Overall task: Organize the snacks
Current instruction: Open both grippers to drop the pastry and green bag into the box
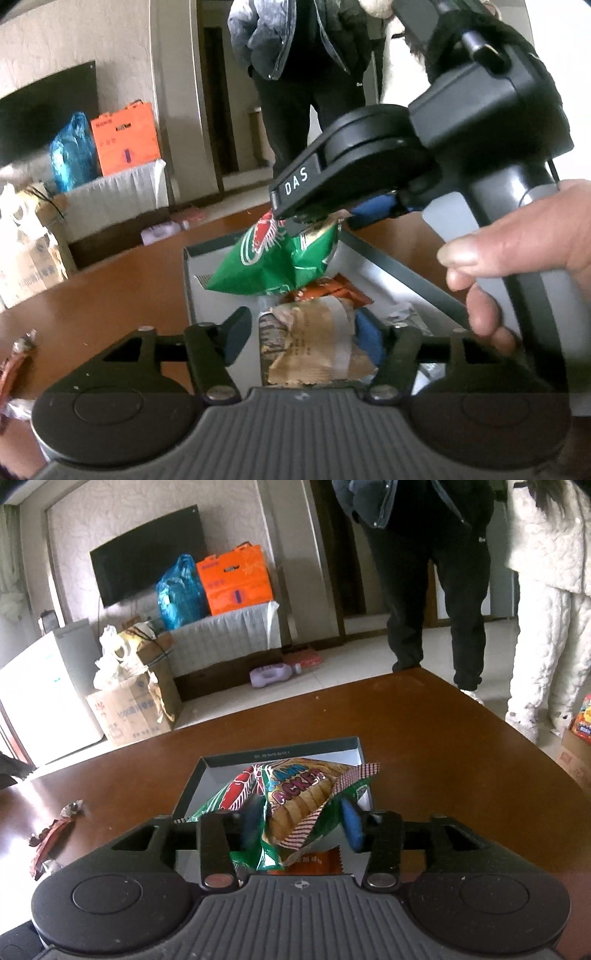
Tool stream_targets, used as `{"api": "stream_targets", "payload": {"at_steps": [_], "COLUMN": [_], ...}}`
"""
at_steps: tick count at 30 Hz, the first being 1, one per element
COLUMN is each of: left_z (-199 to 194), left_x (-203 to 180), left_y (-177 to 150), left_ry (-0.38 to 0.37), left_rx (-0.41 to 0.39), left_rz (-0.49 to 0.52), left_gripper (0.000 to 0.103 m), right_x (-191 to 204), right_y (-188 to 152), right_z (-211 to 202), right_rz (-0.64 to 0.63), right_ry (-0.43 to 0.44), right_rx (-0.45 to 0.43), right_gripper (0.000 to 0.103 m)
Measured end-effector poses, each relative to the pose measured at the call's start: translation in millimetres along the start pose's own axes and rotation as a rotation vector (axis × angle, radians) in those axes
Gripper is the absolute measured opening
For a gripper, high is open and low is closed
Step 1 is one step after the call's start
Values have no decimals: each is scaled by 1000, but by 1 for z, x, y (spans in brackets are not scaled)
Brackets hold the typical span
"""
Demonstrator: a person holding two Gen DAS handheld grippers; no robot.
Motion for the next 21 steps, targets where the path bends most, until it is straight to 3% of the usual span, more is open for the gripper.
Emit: {"api": "stream_targets", "payload": {"at_steps": [3,10,21], "left_z": [-2,-13,-42], "left_x": [3,9,-1], "left_y": [1,2,-8], "left_ry": [10,-8,-40], "left_rx": [-5,-43,-69], "left_rz": [13,33,90], "left_gripper": [76,88,90], "right_x": [0,2,-5], "right_y": [-3,-8,-20], "right_z": [-6,-33,-53], "right_rz": [-10,5,69], "right_ry": [5,-4,-5], "right_rx": [2,-13,-2], "right_gripper": [72,88,91]}}
Point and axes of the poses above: each gripper's, at about its wrist camera, not at the fingertips, and z roughly the way its jaws point, x to its left, y to its top, the point moved 8 cm from there along z, roughly the way its jaws point, and after that the axes turned 3 degrees about -z, right-handed, at the moved point
